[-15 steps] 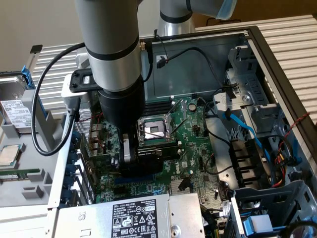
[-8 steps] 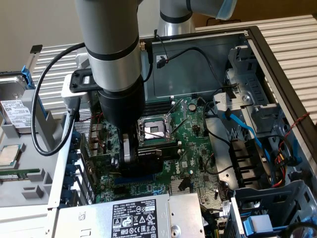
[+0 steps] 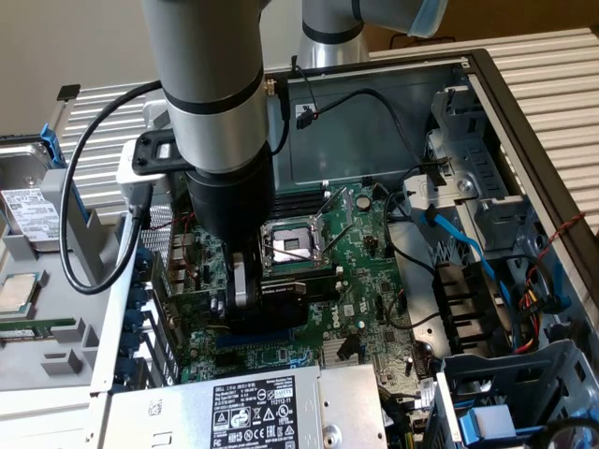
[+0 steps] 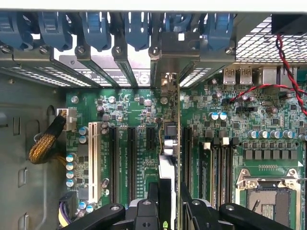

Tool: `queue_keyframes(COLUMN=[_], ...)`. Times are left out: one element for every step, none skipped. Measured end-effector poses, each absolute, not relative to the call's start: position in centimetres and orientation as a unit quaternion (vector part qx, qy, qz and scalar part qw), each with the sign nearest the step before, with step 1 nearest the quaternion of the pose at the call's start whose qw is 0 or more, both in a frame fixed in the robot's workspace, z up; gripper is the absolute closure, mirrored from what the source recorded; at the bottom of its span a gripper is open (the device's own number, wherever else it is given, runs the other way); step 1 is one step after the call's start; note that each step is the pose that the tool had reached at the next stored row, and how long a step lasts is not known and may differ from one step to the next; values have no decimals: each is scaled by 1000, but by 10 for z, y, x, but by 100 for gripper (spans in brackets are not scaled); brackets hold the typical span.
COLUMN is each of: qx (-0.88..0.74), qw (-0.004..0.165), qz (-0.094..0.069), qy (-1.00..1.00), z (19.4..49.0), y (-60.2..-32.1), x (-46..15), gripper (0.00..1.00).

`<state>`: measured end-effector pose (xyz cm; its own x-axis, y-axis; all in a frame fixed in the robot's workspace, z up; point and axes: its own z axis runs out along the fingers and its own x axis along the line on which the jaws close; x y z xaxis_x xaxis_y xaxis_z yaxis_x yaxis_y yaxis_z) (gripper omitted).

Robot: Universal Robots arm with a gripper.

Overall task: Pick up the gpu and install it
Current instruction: 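Insert the gpu into the slot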

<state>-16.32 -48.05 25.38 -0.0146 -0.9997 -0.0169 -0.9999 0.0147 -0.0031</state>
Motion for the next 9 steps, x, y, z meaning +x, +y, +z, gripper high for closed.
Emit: queue_keyframes(qx=[-702, -702, -702, -702, -702, -702, -702, -702, -702], qw=[7, 7, 7, 7, 7, 7, 7, 7, 7], qz=[5, 5, 5, 5, 5, 5, 5, 5, 5], qy=[712, 712, 712, 712, 712, 712, 712, 712, 712], z=[254, 254, 254, 254, 254, 254, 254, 254, 254], y=[-480, -481, -481, -481, -481, -481, -482, -482, -482], x=[-163, -163, -163, -163, -163, -163, -162, -162, -162], gripper=[73, 73, 73, 73, 73, 73, 73, 73, 73])
